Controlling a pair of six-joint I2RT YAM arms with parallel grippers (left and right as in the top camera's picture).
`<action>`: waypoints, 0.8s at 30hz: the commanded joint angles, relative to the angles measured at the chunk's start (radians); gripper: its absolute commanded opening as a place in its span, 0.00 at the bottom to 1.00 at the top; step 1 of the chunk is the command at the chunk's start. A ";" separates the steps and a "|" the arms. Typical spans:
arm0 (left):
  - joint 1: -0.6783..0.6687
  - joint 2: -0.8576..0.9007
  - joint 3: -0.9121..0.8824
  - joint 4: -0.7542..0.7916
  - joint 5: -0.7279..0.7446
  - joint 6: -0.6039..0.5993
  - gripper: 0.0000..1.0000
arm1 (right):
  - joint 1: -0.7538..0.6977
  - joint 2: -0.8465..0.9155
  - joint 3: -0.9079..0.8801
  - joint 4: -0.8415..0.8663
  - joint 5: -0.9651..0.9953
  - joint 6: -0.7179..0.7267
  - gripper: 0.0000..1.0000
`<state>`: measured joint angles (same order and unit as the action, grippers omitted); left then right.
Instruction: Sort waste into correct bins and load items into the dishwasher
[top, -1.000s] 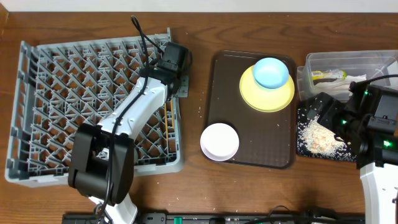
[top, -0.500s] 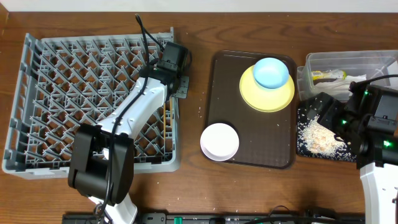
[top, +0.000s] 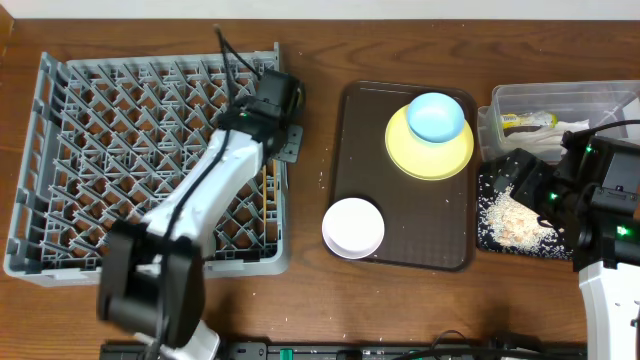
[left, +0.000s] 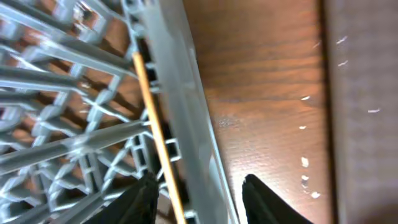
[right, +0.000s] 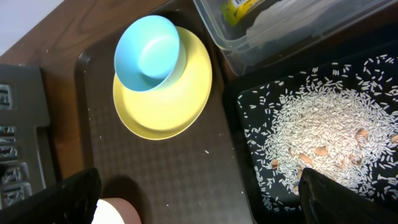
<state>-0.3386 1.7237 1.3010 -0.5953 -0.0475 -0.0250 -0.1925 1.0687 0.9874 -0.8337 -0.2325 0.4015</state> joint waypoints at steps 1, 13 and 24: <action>-0.001 -0.131 0.007 0.005 0.037 -0.037 0.47 | -0.006 -0.001 0.013 -0.001 -0.004 -0.006 0.99; 0.002 -0.108 -0.029 -0.155 0.077 -0.301 0.41 | -0.006 -0.001 0.013 -0.001 -0.004 -0.006 0.99; -0.003 0.103 -0.037 -0.158 0.163 -0.304 0.11 | -0.006 -0.001 0.013 0.000 -0.004 -0.006 0.99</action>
<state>-0.3355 1.7966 1.2774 -0.7521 0.0856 -0.3199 -0.1925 1.0687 0.9874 -0.8337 -0.2325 0.4015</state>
